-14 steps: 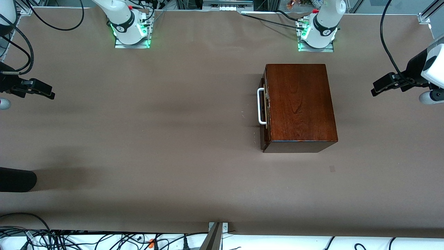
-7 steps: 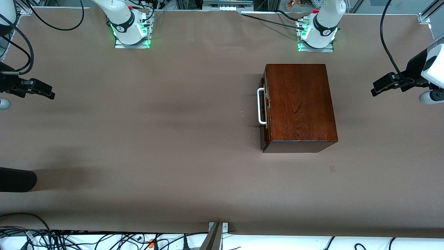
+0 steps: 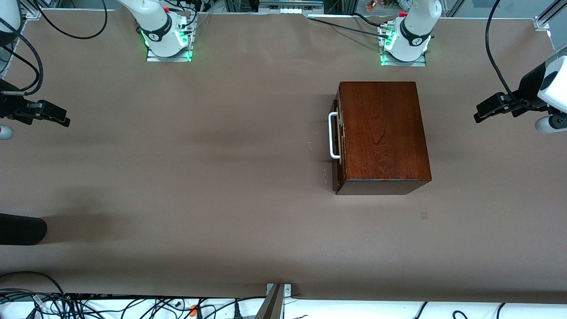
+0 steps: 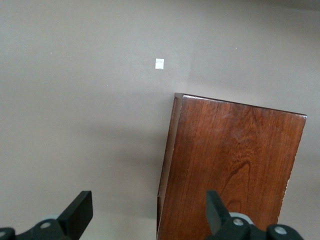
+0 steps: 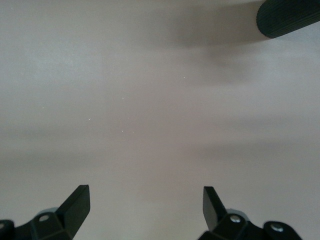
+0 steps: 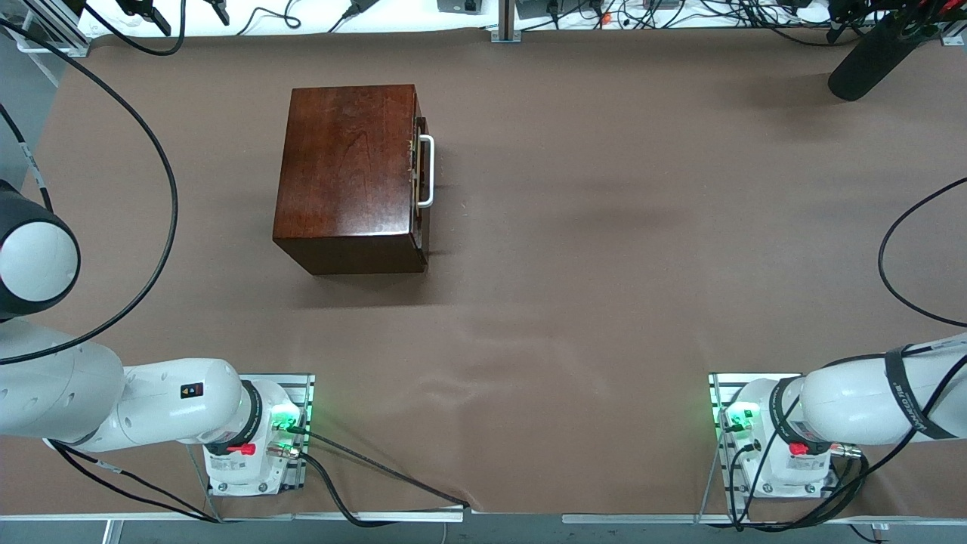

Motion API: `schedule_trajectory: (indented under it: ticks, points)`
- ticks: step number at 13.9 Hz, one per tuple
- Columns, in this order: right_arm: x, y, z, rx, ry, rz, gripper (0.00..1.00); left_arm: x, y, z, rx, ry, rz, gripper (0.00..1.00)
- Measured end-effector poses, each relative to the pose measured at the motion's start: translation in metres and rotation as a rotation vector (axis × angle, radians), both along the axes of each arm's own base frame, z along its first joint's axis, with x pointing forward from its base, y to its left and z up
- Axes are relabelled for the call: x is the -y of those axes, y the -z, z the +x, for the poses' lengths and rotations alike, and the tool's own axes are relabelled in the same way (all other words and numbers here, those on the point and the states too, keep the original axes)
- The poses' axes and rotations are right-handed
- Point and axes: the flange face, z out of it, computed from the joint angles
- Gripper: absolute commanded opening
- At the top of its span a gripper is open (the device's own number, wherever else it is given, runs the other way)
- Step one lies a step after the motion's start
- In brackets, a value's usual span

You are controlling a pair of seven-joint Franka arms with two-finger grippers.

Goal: Open drawer, take yellow block, close drawer

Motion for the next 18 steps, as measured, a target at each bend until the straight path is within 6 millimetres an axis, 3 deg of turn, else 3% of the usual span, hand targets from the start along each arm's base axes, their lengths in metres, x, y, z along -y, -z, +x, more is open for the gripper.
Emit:
schedule_trajectory:
  ticks: [11, 14, 18]
  points:
    - [0.0, 0.0, 0.0, 0.0, 0.0, 0.0, 1.0, 0.004, 0.0, 0.001, 0.004, 0.008, 0.0, 1.0]
    - [0.0, 0.0, 0.0, 0.0, 0.0, 0.0, 1.0, 0.002, 0.013, 0.01, -0.009, 0.007, 0.004, 1.0]
    - [0.0, 0.0, 0.0, 0.0, 0.0, 0.0, 1.0, 0.0, 0.008, 0.013, 0.004, 0.017, 0.011, 1.0]
